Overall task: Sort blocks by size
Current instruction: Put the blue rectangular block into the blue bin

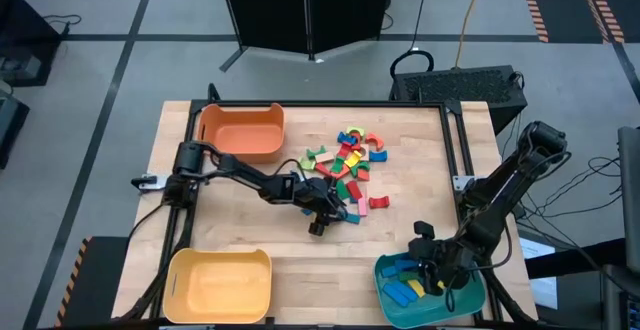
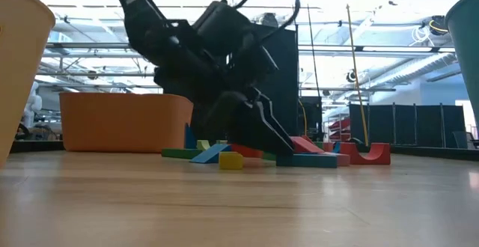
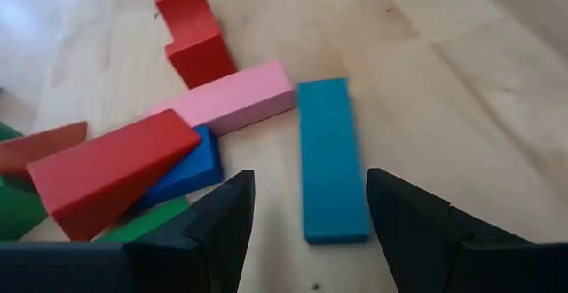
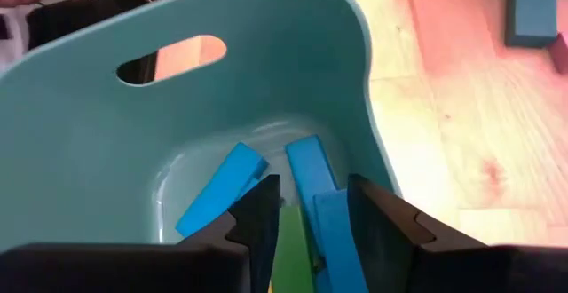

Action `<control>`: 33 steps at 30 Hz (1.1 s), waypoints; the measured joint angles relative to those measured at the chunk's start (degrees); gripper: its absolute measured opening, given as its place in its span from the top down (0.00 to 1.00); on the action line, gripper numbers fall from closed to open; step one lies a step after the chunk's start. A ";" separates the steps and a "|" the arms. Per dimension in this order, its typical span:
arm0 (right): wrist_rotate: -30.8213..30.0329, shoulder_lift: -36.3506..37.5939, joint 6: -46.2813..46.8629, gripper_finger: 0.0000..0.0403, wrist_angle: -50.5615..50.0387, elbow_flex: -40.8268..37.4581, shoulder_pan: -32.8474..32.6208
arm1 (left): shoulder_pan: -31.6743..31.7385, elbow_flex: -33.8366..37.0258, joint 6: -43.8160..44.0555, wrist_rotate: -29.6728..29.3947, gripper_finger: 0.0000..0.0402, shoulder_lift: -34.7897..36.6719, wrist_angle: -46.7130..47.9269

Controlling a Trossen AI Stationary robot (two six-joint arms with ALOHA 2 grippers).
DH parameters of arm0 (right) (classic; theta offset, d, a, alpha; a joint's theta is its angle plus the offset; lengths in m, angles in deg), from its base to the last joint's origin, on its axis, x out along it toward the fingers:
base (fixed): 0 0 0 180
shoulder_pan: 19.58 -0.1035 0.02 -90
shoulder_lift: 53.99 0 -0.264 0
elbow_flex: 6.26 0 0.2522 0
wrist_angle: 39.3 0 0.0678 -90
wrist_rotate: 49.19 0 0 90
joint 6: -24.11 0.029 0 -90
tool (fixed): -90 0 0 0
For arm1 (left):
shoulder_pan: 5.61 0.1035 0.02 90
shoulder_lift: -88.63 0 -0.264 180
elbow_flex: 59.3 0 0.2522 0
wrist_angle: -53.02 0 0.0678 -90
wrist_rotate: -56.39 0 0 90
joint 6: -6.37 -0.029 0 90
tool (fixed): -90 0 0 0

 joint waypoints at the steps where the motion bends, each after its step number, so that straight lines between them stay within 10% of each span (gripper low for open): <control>1: 0.00 0.09 -0.39 0.71 0.19 0.00 0.00 | 0.24 -0.11 0.33 -0.02 0.45 -0.37 0.00; 24: -0.11 0.08 -3.57 0.71 1.65 0.00 0.70 | 0.89 -0.34 1.31 2.15 0.75 -0.98 0.35; 33: -0.06 0.08 -5.06 0.71 1.74 0.02 1.18 | 0.89 -0.34 1.33 1.71 0.69 -0.98 0.43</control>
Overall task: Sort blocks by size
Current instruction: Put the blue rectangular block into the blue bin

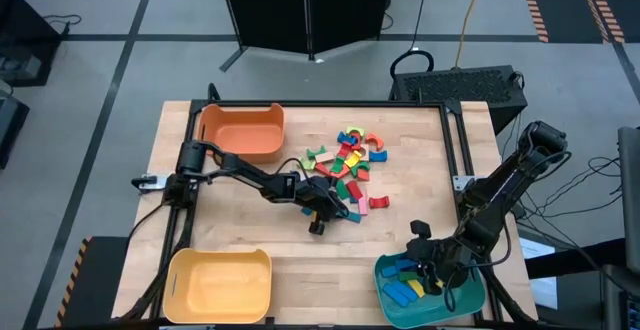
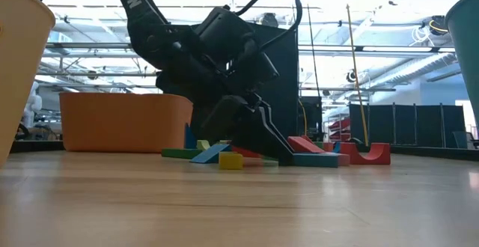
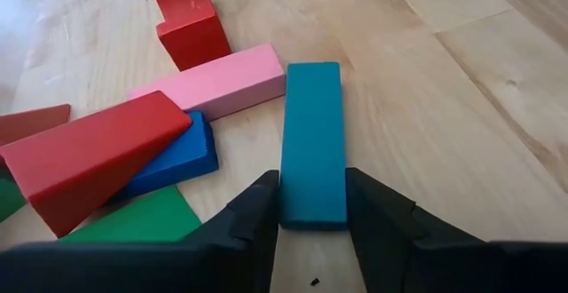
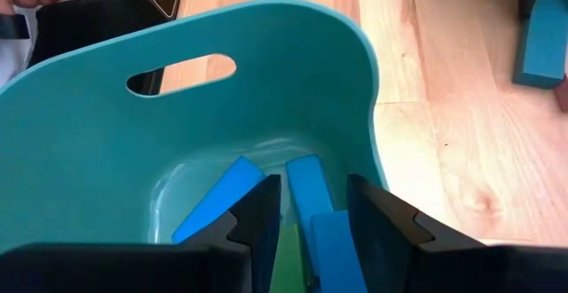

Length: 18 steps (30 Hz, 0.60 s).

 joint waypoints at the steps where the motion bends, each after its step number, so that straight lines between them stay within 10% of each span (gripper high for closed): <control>1: -0.02 0.00 0.00 0.71 0.00 0.00 0.00 | 0.06 0.00 0.04 -0.09 0.68 0.00 0.01; 18: -5.98 1.12 -6.44 0.71 0.07 0.00 -0.01 | 0.42 -0.12 3.44 -0.64 0.67 1.33 -0.02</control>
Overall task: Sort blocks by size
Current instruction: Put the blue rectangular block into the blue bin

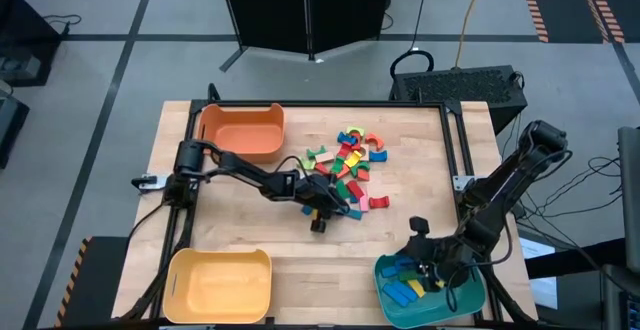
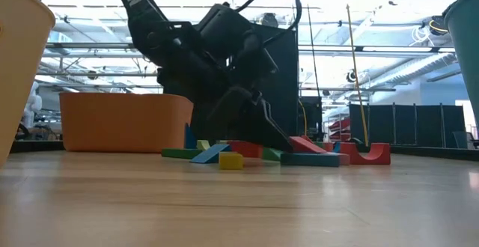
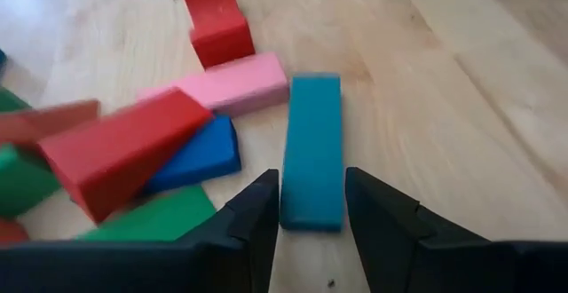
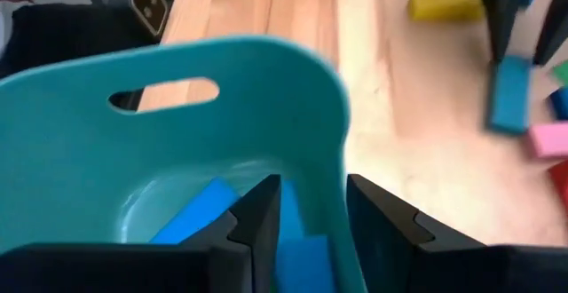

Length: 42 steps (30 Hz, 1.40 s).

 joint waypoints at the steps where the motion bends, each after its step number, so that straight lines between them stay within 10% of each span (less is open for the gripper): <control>1: -0.66 0.51 -0.74 0.71 -0.05 0.00 -0.01 | 0.00 -0.07 0.11 -0.01 0.67 0.21 -0.34; 16: -7.68 6.75 -7.05 0.71 0.28 0.04 0.10 | 0.11 -0.40 -0.87 -0.80 0.64 4.41 7.21; 28: -7.65 6.75 -6.59 0.71 0.38 0.04 0.23 | 0.60 -0.34 -2.28 -0.90 0.32 3.27 5.45; 42: -7.66 6.73 -6.59 0.71 0.39 0.04 0.23 | 1.18 -0.34 -1.99 0.80 0.34 3.20 3.91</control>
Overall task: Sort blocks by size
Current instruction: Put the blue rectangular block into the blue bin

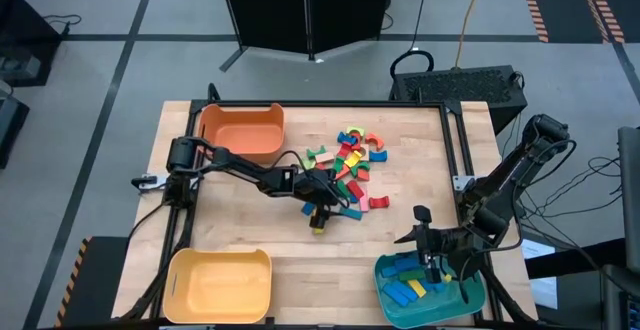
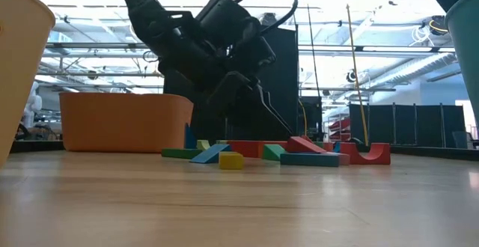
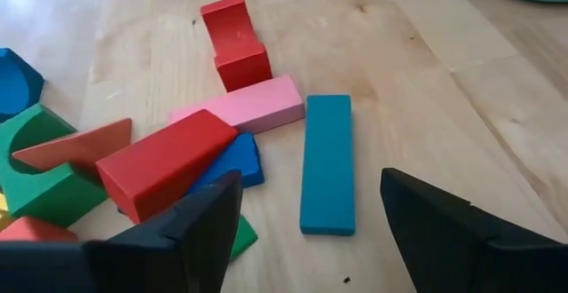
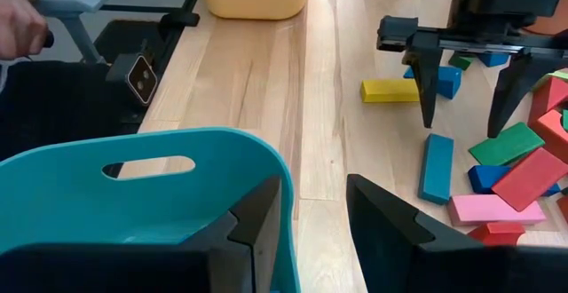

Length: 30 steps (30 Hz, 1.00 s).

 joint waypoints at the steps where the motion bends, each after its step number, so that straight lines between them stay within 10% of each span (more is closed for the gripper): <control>1: 0.00 0.00 0.00 0.71 0.00 0.00 0.00 | 0.00 0.00 0.00 0.00 0.36 0.00 -0.01; 30: 0.02 -0.02 -0.08 0.71 -0.15 -0.02 0.00 | -0.22 -0.98 0.73 0.26 0.42 -5.92 -3.56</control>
